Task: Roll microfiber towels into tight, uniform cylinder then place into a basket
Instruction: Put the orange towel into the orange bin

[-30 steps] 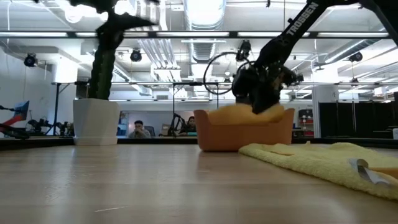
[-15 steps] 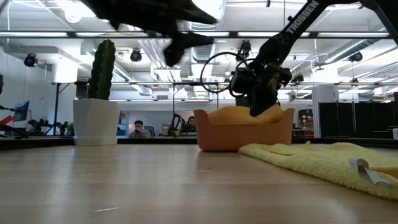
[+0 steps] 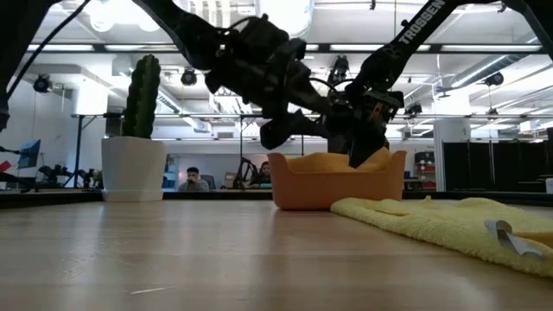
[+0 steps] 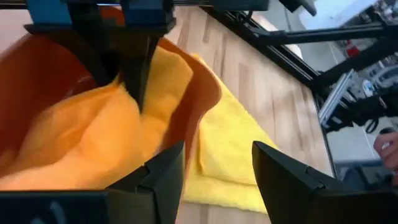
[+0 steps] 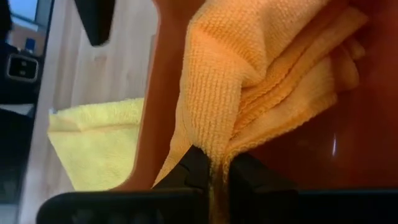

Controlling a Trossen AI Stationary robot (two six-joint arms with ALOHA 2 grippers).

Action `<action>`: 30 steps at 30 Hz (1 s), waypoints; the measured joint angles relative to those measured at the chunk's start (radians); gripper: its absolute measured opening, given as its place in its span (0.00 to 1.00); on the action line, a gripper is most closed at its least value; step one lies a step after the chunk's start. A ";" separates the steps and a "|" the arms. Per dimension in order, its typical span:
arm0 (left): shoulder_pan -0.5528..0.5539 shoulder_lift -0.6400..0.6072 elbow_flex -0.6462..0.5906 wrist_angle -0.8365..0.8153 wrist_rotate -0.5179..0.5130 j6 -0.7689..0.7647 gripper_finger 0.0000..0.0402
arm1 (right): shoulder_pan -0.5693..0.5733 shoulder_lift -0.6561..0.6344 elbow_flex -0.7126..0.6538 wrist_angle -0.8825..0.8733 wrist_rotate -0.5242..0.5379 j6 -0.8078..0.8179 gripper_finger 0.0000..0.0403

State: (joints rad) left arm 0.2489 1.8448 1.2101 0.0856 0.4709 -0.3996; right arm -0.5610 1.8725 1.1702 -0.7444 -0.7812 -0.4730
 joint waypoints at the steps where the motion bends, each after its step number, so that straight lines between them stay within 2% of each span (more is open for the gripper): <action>1: 0.008 0.001 -0.003 0.000 0.018 0.018 0.43 | 0.000 0.000 0.000 0.000 0.000 0.020 0.05; 7: 0.016 -0.004 -0.006 0.002 0.095 0.140 0.43 | 0.000 -0.004 0.001 0.002 0.000 0.021 0.05; 11: 0.013 0.002 -0.006 0.006 0.104 0.205 0.43 | 0.000 -0.004 0.017 0.005 0.000 0.025 0.05; 18: 0.016 0.068 0.006 0.046 0.017 0.233 0.43 | 0.004 -0.005 0.051 0.014 0.003 0.029 0.05; 22: 0.016 0.085 0.013 0.129 0.016 0.230 0.43 | 0.008 -0.005 0.064 0.018 0.046 0.040 0.05; 26: 0.016 0.104 0.029 0.143 0.016 0.230 0.43 | 0.008 -0.005 0.083 0.018 0.088 0.115 0.06; 30: 0.020 0.127 0.037 0.142 0.014 0.225 0.43 | 0.011 -0.005 0.108 0.017 0.161 0.195 0.12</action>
State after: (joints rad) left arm 0.2687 1.9717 1.2473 0.2272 0.4847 -0.1745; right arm -0.5503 1.8675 1.2779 -0.7273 -0.6199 -0.2782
